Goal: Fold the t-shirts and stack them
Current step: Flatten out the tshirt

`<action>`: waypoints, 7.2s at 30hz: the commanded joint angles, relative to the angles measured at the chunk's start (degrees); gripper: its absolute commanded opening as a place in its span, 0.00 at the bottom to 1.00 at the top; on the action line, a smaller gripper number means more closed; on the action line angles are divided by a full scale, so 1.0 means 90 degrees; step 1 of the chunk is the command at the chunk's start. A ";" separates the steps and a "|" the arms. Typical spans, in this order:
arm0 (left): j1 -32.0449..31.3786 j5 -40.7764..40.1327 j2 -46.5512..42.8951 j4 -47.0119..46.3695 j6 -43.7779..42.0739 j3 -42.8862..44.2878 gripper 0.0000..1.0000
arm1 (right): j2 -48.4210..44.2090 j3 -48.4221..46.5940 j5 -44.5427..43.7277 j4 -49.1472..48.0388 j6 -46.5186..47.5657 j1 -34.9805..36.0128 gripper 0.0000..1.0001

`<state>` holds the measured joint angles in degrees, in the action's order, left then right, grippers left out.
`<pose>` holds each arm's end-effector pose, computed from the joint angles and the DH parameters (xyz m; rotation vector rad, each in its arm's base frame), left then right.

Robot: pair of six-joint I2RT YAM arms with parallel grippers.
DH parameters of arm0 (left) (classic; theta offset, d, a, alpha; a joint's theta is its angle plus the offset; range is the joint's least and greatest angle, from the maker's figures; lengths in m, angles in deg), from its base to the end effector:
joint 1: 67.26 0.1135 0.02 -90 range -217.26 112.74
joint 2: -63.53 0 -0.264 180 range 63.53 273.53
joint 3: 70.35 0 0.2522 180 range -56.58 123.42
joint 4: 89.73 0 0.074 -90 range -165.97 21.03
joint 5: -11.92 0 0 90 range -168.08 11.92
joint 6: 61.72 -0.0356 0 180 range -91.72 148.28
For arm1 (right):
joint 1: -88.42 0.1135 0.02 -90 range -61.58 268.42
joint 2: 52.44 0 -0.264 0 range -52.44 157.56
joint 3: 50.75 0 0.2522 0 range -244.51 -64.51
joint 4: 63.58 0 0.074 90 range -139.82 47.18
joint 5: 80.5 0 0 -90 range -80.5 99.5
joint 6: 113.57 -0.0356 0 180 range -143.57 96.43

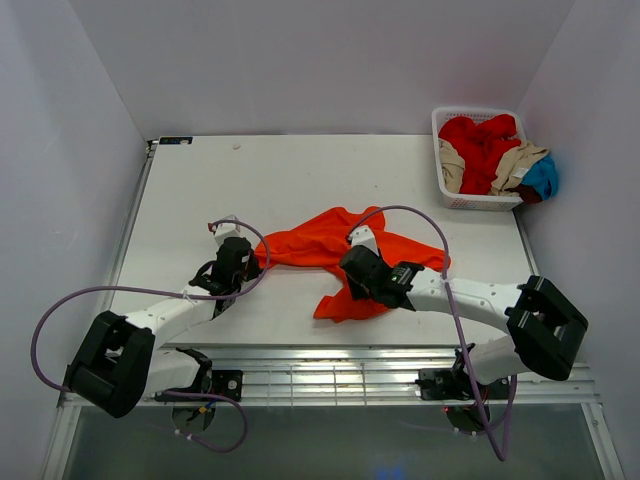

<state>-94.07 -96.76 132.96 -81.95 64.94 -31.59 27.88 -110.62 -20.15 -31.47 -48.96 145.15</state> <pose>0.2091 -0.0929 0.1650 -0.3638 2.1820 -0.2516 0.1660 0.2209 0.2023 -0.4269 2.2935 0.0535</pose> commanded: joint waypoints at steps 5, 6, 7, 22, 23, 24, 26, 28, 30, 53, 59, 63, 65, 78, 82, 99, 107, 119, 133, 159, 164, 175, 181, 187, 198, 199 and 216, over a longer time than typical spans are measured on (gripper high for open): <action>-0.0010 -0.0015 -0.0097 -0.0020 0.0018 -0.0023 0.00 | 0.0041 -0.0199 -0.0123 0.0168 -0.0323 0.0298 0.54; -0.0010 -0.0024 -0.0107 -0.0010 0.0018 -0.0013 0.00 | 0.0070 -0.0209 -0.0143 0.0217 -0.0324 0.0298 0.54; -0.0010 -0.0024 -0.0117 -0.0010 0.0018 -0.0013 0.00 | 0.0138 -0.0219 -0.0172 0.0246 -0.0333 0.0298 0.53; -0.0010 -0.0258 -0.0253 0.0137 -0.0099 0.0045 0.00 | 0.0266 -0.0482 -0.1138 0.0666 -0.0500 0.0318 0.08; -0.0010 -0.0307 -0.0273 0.0176 -0.0119 0.0084 0.00 | 0.0237 -0.0550 -0.1217 0.0821 -0.0490 0.0318 0.08; -0.0010 -0.0491 -0.0292 0.0302 -0.0138 0.0142 0.00 | 0.0149 -0.0628 -0.1333 0.0919 -0.0470 0.0327 0.08; -0.0010 -0.0804 -0.0322 0.0497 -0.0264 0.0464 0.00 | 0.0051 -0.1047 -0.1860 0.1183 -0.0373 0.0298 0.08; -0.0010 -0.1399 -0.0361 0.0994 -0.0382 0.0969 0.00 | -0.0134 -0.1689 -0.2308 0.1700 -0.0285 0.0172 0.08; -0.0010 -0.1848 -0.0448 0.1462 -0.0509 0.1352 0.00 | -0.0416 -0.2102 -0.2525 0.1945 -0.0042 0.0035 0.08; 0.0020 -0.2400 -0.2439 0.2090 -0.2735 0.4136 0.00 | -0.1424 -0.6757 -0.1853 0.1525 0.2994 -0.2495 0.08; 0.0010 -0.0173 -0.2959 0.2850 -0.3156 0.5626 0.00 | -0.1385 -0.8545 -0.0799 0.2315 0.2987 -0.2495 0.08; 0.0010 0.1077 -0.2695 0.3895 -0.3088 0.6753 0.00 | -0.1695 -0.8842 0.0050 0.2668 0.2870 -0.2495 0.08; 0.0010 0.1739 -0.2685 0.4217 -0.3000 0.7142 0.00 | -0.1988 -0.8803 0.0519 0.2736 0.2870 -0.2485 0.08; 0.0029 0.2575 -0.2871 0.5098 -0.2248 0.7780 0.00 | -0.2449 -0.9546 0.1361 0.2904 0.2391 -0.2514 0.08; 0.0029 0.2097 -0.2657 0.5040 -0.2238 0.7536 0.00 | -0.2410 -0.9107 0.0865 0.2611 0.2469 -0.2514 0.08; 0.0185 -0.0600 0.1168 0.2950 -0.2530 0.4879 0.00 | -0.0166 -0.4947 0.0169 -0.0767 0.3172 -0.3627 0.08; 0.0742 -0.1332 0.3739 0.2181 -0.3252 0.6166 0.00 | 0.2147 -0.4974 -0.0134 -0.2486 0.3250 -0.4330 0.08; 0.0899 -0.2466 0.4484 0.0911 -0.4533 0.7653 0.98 | 0.1960 -0.4597 0.0101 -0.3228 0.3729 -0.4321 0.98; -0.0585 -0.0398 0.1907 0.1739 -0.1207 0.4452 0.00 | 0.0052 -0.2251 0.0958 -0.1268 0.2236 -0.4116 0.08; -0.1260 -0.0405 0.2256 0.3379 0.0555 0.2613 0.00 | -0.1521 -0.0561 0.1127 -0.0008 0.1053 -0.3540 0.08; -0.1211 -0.0580 0.2636 0.3496 0.0594 0.2653 0.00 | -0.1609 -0.0541 0.1087 0.0002 0.1014 -0.3520 0.08; -0.0440 -0.0639 0.2988 0.3204 0.0233 0.2613 0.00 | -0.0382 -0.0960 0.1272 -0.0807 0.1209 -0.3510 0.08; -0.0312 -0.0523 0.2999 0.2951 0.0067 0.2858 0.00 | 0.0742 -0.1702 0.1234 -0.1237 0.1570 -0.3520 0.08; -0.1141 -0.0610 0.2413 0.2179 -0.0439 0.3657 0.00 | 0.1720 -0.2581 0.1175 -0.1570 0.1892 -0.3510 0.08; -0.2538 0.1000 0.2880 0.0382 -0.0363 0.4127 0.00 | 0.3418 -0.4056 0.1185 -0.1473 0.2234 -0.3520 0.08; -0.2616 0.1040 0.3104 0.0352 -0.0344 0.4166 0.00 | 0.3517 -0.4173 0.1195 -0.1434 0.2254 -0.3539 0.08; -0.3652 0.0981 0.4112 0.0078 -0.0051 0.4001 0.00 | 0.5547 -0.6545 0.1810 -0.0750 0.2430 -0.3920 0.08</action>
<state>-126.85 -87.75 171.10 -79.61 63.30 5.19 74.89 -164.85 -5.59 -40.23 -27.65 110.44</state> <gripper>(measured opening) 0.009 0.078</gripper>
